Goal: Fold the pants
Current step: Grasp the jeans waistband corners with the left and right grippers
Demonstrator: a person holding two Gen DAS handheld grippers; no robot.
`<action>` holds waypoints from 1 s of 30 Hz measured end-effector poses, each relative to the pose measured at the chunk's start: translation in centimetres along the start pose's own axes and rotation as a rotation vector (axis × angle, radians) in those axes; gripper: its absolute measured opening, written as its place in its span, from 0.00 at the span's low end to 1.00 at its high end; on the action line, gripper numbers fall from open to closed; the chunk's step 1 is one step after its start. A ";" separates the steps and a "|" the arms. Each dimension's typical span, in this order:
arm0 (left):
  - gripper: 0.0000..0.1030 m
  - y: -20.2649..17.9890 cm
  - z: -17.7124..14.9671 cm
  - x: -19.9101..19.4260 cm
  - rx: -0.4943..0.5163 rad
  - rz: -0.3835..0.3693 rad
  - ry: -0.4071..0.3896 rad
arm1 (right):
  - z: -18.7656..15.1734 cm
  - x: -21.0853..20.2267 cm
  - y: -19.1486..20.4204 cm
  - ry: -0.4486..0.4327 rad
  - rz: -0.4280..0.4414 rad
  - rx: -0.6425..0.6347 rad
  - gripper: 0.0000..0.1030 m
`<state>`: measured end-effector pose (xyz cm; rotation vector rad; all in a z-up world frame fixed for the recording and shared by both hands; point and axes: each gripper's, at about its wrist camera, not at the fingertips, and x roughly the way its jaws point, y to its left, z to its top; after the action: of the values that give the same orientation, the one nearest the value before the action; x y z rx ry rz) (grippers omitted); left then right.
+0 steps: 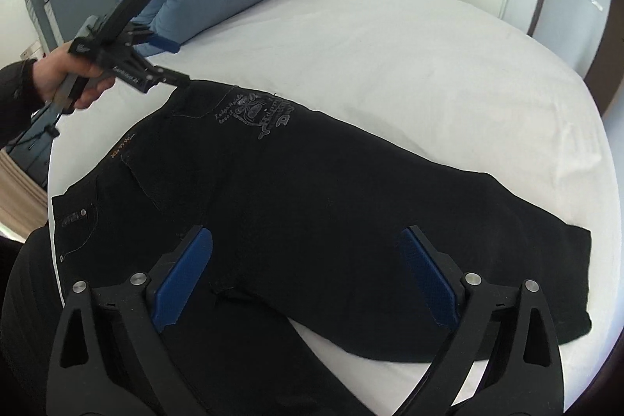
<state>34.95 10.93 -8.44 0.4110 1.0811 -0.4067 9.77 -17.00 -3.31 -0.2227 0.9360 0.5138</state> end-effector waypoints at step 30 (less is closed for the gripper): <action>0.16 4.6 -3.6 6.2 0.005 -0.136 0.171 | 5.5 8.0 -2.7 0.068 0.181 -0.065 0.62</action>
<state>37.12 15.98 -14.99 0.3825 1.2791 -0.5011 18.92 -14.50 -6.71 -0.2163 1.0123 0.7080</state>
